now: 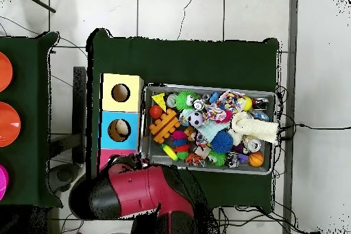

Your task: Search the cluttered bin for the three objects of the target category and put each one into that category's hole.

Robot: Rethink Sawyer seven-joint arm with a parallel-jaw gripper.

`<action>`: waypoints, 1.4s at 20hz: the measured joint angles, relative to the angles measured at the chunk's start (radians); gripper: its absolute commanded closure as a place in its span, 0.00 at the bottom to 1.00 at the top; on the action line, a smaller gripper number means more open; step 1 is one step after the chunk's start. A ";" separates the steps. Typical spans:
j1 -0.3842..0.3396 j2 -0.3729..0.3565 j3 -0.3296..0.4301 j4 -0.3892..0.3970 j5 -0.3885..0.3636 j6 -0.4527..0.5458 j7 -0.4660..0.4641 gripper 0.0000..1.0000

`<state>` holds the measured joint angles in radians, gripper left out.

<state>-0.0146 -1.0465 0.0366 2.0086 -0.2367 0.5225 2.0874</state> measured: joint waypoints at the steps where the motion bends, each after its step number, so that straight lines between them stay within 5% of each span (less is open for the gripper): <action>1: 0.001 0.002 -0.004 0.000 0.000 -0.002 0.000 1.00; 15: 0.136 0.061 -0.117 -0.050 0.016 -0.006 0.002 1.00; 28: 0.280 0.144 -0.203 -0.136 0.107 -0.006 0.020 1.00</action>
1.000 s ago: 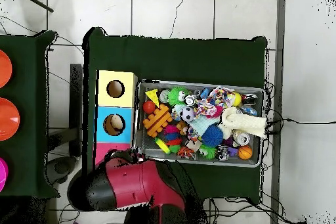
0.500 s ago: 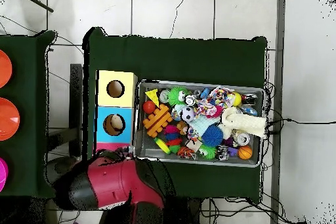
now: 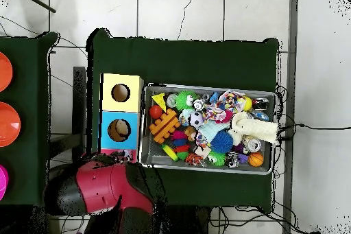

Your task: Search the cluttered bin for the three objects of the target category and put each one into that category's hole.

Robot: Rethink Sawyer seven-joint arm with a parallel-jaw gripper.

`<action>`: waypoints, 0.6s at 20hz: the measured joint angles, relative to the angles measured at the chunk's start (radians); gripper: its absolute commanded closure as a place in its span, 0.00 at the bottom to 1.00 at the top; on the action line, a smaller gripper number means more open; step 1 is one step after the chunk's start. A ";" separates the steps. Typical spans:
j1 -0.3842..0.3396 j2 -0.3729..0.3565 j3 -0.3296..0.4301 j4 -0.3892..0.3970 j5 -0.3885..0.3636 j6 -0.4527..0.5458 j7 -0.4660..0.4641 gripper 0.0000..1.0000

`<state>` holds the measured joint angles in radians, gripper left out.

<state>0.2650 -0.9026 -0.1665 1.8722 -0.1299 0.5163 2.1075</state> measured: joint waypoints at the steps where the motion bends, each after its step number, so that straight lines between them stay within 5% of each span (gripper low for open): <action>1: 0.000 0.001 -0.002 0.000 0.003 0.000 0.000 1.00; 12: -0.001 0.005 -0.044 0.000 0.039 -0.002 0.000 1.00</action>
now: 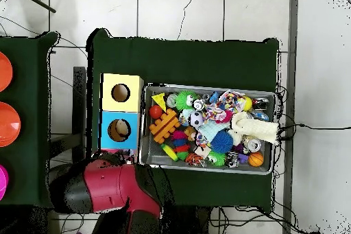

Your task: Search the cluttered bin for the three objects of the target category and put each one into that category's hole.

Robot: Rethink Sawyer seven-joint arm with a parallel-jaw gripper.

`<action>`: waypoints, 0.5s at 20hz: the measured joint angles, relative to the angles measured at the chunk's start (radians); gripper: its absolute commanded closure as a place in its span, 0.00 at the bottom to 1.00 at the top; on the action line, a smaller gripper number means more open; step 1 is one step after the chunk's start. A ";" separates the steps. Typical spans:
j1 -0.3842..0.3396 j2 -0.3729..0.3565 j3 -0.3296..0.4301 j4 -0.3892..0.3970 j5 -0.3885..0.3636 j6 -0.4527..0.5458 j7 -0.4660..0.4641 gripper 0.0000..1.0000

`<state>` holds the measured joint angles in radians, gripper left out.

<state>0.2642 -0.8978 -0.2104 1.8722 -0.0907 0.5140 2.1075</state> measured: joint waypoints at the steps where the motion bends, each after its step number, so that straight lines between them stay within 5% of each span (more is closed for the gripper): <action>1: 0.000 0.000 -0.005 0.000 0.000 0.000 0.000 1.00; 10: 0.034 0.034 -0.039 -0.003 0.009 -0.004 0.000 1.00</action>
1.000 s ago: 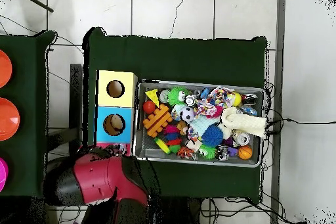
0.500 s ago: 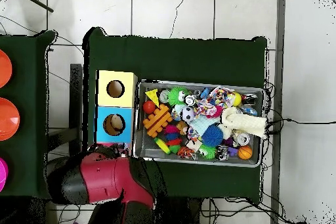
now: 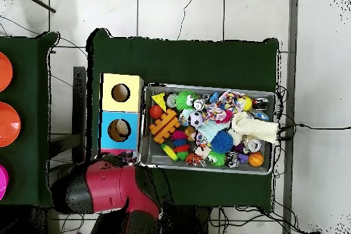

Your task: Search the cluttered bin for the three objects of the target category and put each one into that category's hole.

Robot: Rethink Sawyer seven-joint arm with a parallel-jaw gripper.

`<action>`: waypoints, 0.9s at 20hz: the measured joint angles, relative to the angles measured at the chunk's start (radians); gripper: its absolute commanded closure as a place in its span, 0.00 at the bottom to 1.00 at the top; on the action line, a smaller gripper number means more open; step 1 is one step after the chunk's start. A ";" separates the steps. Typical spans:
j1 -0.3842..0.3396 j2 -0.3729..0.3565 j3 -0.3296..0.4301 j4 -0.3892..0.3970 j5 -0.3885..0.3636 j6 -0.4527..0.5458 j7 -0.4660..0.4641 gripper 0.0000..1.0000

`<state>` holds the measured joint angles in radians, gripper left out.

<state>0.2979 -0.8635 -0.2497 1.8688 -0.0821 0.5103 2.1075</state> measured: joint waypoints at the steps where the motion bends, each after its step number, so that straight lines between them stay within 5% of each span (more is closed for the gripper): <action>1: 0.005 0.005 -0.003 -0.001 0.002 -0.001 0.000 1.00; 18: 0.090 0.100 -0.058 -0.043 0.079 -0.064 0.000 1.00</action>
<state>0.3876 -0.7635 -0.3074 1.8262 -0.0026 0.4467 2.1077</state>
